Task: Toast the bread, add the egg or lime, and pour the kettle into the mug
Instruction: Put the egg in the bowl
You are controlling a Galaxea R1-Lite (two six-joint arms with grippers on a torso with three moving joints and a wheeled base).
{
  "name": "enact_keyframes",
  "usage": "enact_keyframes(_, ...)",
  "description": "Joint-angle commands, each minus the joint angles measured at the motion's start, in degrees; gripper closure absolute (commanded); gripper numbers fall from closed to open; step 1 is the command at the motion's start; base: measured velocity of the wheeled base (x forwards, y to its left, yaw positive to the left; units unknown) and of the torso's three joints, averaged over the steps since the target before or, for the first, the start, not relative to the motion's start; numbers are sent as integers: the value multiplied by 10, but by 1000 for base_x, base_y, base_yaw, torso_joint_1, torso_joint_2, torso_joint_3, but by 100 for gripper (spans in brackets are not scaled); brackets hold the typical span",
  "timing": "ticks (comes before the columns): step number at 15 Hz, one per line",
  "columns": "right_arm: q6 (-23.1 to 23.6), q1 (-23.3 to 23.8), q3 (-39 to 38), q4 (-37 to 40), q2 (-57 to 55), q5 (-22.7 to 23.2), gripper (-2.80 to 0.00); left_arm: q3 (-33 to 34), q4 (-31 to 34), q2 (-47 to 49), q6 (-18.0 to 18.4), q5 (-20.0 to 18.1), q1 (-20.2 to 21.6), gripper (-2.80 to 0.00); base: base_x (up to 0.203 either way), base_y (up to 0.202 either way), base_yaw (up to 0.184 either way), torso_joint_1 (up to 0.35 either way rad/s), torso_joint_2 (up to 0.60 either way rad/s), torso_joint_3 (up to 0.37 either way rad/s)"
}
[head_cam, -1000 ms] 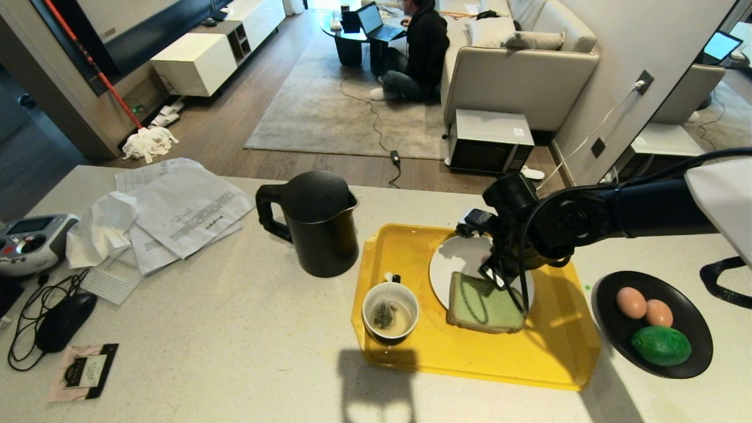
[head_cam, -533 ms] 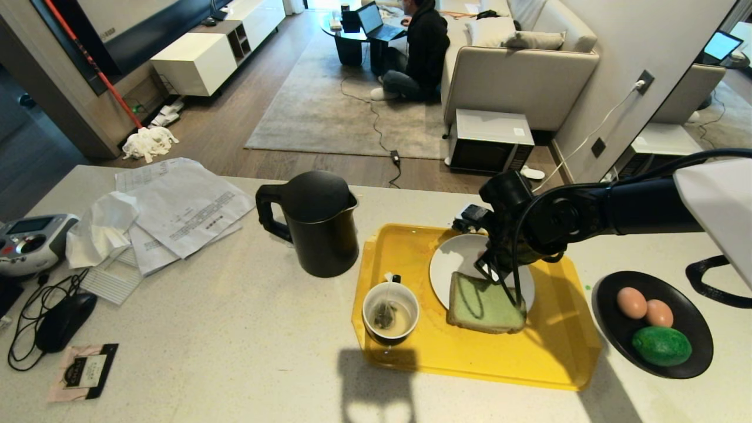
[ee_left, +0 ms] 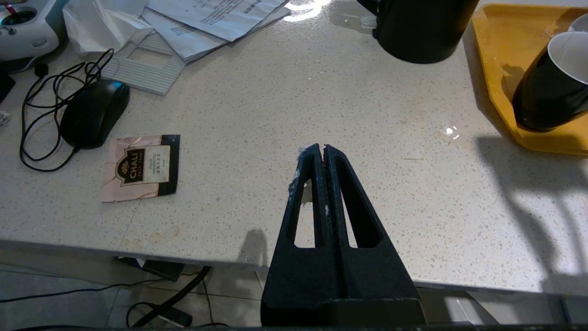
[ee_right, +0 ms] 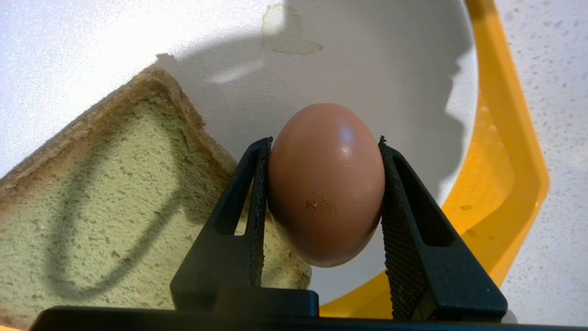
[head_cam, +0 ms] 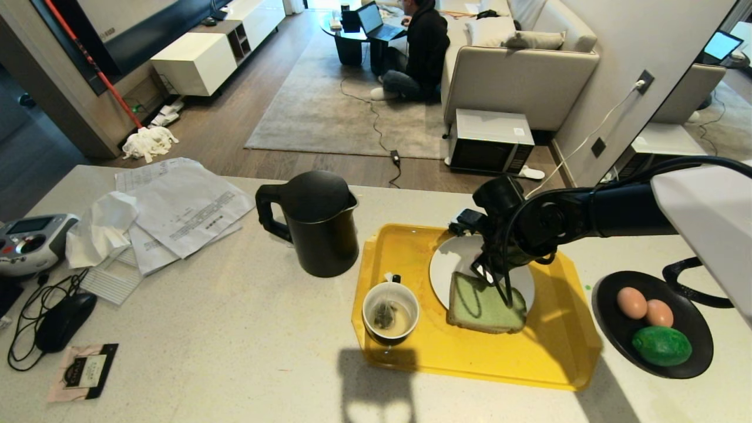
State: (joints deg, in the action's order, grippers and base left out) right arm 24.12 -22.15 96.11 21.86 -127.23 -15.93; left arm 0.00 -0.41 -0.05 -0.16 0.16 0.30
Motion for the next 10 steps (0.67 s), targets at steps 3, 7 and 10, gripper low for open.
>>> enact_keyframes(3, 0, -1, 3, 1, -3, 0, -280, 0, 0, 0, 0, 0, 0, 0, 0, 0, 0, 0, 0, 0)
enact_keyframes(7, -4, -1, -14, 2, 20, 1, -280, 0, 0, 0, 0, 0, 0, 0, 0, 0, 0, 0, 0, 0)
enact_keyframes(10, -5, 0, -34, 1, 59, 2, -280, 0, 0, 0, 0, 0, 0, 0, 0, 0, 0, 0, 0, 0)
